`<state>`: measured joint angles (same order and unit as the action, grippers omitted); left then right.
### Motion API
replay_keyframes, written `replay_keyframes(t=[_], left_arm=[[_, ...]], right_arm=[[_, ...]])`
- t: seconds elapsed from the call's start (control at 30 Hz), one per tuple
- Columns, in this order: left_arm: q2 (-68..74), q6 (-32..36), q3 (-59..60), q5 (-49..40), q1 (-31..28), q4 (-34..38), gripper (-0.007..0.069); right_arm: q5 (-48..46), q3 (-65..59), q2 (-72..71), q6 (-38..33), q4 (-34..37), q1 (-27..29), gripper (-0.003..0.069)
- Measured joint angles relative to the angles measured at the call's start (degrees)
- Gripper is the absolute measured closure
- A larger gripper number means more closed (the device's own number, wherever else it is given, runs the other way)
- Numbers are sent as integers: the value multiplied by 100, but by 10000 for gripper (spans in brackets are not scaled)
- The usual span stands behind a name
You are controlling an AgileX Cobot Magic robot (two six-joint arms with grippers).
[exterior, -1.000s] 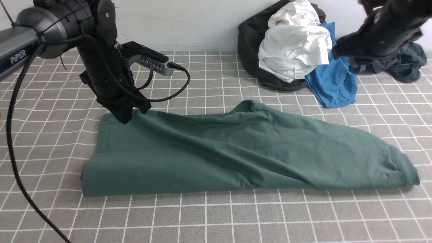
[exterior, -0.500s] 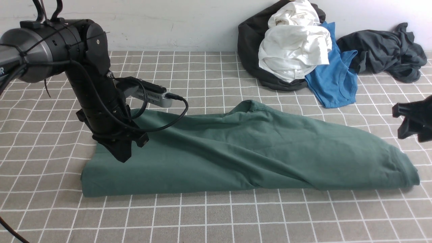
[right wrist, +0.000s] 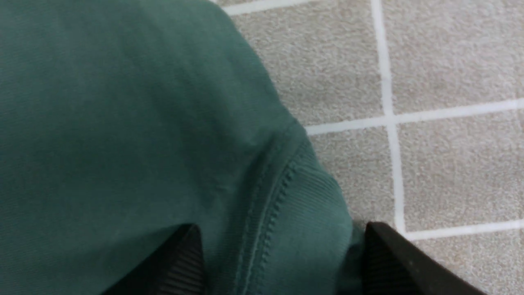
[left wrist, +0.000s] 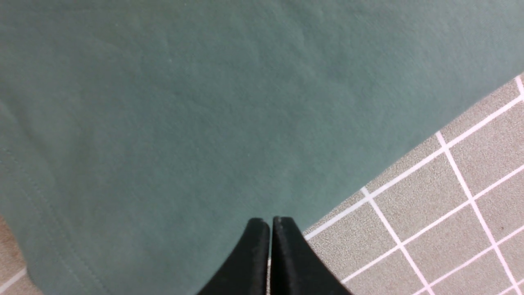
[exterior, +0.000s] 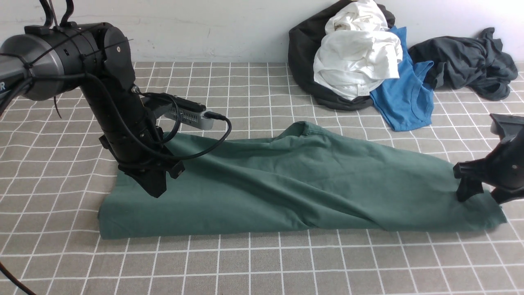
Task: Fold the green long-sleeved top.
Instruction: Use the right arm to clamp the right edge of the fabric, then use the right arm to drag the right edge of the fabric to the left and folds it over the left edge
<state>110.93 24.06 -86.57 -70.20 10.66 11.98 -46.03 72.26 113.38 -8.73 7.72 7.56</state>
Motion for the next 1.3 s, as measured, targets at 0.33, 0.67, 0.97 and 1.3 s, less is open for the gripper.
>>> replay_keyframes(t=[0.33,0.67,0.97,1.3], left_arm=[[-58,42,0,0,0,5,631],[-1380,42,11,-6,0,30,631],[-2587,42,11,-60,0,263,631],[-3379,-151,11,-148,0,406,631]], right_arm=[[-113,18,-434,-74,-324,-127,575],[-1263,1148,-1917,1162,-2232,-162,575],[-1807,2847,-2099,-217,178,-1632,575],[-992,3430,-286,-174,671,-3804,575]])
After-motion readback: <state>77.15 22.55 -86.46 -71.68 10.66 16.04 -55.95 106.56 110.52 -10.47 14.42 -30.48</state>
